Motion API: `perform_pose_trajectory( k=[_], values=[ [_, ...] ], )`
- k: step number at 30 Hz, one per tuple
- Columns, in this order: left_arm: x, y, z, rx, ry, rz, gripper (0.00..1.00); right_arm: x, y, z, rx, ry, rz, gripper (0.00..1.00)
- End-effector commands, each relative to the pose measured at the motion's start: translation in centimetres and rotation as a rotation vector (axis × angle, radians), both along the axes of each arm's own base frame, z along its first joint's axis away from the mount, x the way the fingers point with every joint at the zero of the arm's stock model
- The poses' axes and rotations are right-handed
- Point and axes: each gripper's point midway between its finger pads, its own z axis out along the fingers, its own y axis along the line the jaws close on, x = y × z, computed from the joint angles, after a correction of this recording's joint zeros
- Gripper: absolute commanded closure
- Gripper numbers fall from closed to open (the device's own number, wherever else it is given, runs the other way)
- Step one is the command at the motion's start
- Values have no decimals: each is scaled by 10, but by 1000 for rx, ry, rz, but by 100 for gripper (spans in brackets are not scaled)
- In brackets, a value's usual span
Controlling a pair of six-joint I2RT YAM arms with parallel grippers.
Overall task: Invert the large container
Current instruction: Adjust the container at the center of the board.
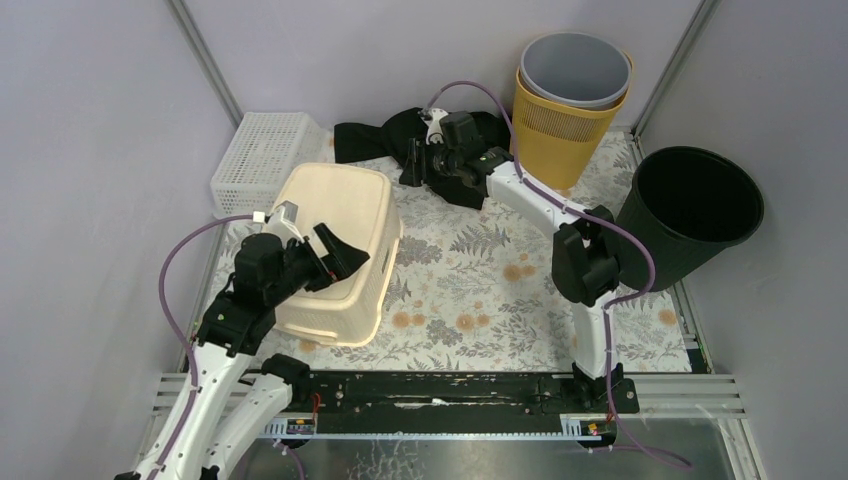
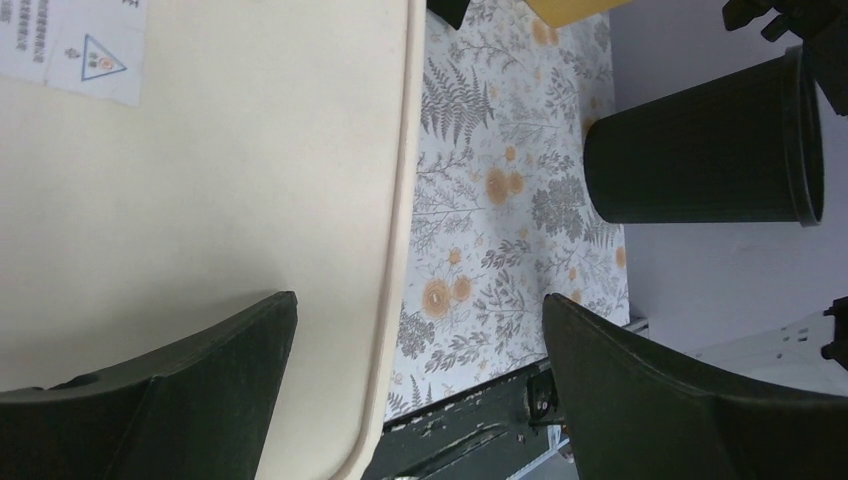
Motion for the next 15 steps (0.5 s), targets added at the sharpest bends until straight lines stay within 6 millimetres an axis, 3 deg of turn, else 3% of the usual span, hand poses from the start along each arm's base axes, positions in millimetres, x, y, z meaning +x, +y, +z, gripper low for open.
perform_pose_trajectory(
  k=[1, 6, 15],
  values=[
    [-12, 10, 2, 69, 31, 0, 0, 12, 8, 49, 42, -219, 22, 46],
    [-20, 19, 5, 116, 69, 20, 0, 8, 6, 69, 87, -310, 18, 42],
    [-30, 25, 12, 137, 85, 28, 0, -11, 30, 84, 109, -392, 122, 41]
  ],
)
